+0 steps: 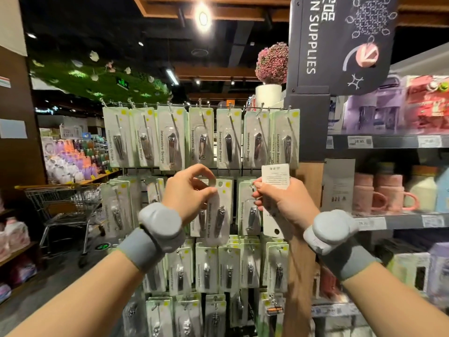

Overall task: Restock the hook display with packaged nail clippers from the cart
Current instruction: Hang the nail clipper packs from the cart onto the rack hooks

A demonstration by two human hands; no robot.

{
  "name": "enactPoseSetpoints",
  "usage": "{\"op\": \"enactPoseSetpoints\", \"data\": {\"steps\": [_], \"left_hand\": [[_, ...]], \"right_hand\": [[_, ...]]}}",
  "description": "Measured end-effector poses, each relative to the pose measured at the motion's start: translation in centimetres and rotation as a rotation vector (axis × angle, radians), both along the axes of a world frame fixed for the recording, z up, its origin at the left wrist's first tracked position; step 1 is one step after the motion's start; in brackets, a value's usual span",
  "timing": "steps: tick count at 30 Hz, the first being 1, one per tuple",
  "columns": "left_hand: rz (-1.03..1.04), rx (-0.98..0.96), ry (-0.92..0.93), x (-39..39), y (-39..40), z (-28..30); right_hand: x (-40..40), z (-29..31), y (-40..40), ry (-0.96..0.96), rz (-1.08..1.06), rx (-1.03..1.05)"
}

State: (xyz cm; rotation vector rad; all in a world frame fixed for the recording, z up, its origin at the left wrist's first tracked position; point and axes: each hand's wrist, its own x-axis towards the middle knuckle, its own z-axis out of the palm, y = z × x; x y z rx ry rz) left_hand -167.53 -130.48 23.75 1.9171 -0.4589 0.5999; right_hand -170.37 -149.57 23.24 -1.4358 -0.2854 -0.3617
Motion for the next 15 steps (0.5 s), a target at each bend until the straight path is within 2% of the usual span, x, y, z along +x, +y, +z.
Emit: {"op": "enactPoseSetpoints", "data": {"steps": [4,15], "left_hand": [[0.06,0.014,-0.024,1.3,-1.0,-0.4],[0.262,0.315,-0.179,1.0,-2.1,-0.1]], "right_hand": [[0.5,0.1,0.6,0.025,-0.005,-0.039],[0.6,0.2,1.1,0.023,0.005,-0.03]]}}
